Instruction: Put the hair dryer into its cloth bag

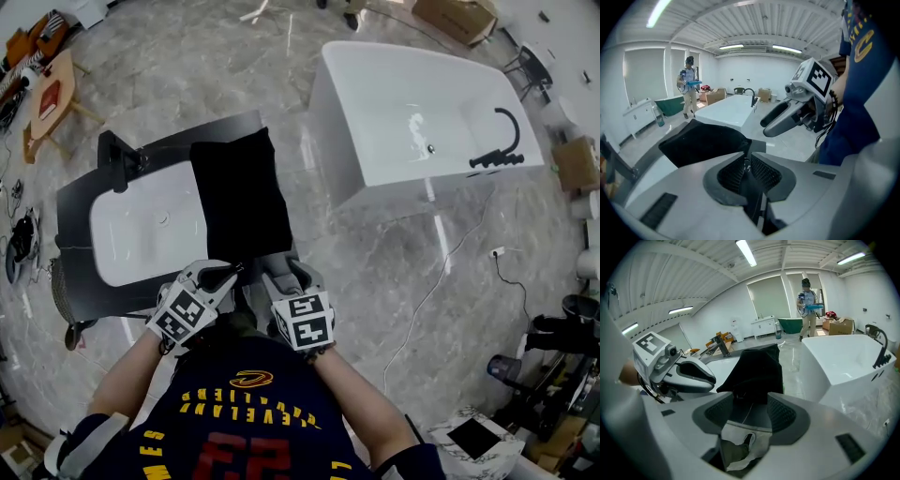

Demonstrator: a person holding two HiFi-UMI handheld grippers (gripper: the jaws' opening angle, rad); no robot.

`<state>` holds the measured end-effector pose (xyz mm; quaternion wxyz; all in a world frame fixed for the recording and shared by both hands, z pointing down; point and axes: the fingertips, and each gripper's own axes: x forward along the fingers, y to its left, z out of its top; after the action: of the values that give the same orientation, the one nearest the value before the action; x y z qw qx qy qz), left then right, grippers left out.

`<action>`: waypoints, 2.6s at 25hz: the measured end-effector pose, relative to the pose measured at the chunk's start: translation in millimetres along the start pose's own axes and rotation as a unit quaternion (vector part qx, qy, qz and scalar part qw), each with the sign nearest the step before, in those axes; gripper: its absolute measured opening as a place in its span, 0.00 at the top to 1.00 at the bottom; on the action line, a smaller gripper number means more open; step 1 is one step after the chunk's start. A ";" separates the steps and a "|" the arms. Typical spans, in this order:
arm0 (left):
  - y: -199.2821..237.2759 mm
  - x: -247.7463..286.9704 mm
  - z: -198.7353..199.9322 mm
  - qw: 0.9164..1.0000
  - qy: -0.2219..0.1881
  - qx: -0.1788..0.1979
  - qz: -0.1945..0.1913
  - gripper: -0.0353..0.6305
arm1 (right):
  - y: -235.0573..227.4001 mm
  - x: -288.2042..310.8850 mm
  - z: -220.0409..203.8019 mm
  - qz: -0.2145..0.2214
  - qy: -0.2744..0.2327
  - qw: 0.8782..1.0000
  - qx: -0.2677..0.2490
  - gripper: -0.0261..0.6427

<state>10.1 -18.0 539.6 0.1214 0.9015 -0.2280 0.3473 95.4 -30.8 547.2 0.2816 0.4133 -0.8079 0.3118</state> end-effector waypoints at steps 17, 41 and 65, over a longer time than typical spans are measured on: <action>66.6 -113.9 102.7 0.957 -0.184 -0.081 0.210 0.91 | 38.9 -34.7 102.2 0.024 -0.089 0.985 -0.146 0.92; 46.1 -104.9 120.8 0.955 -0.217 -0.113 0.168 0.94 | 52.4 -52.7 138.6 0.000 -0.175 0.976 -0.128 0.95; 43.2 -100.1 115.1 0.956 -0.215 -0.111 0.163 0.94 | 46.2 -54.7 129.9 -0.009 -0.171 0.979 -0.114 0.95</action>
<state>-11.1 -66.1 390.0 0.1105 0.8861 -0.4302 0.1323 58.1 -78.1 411.7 0.1871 0.4332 -0.8706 0.1395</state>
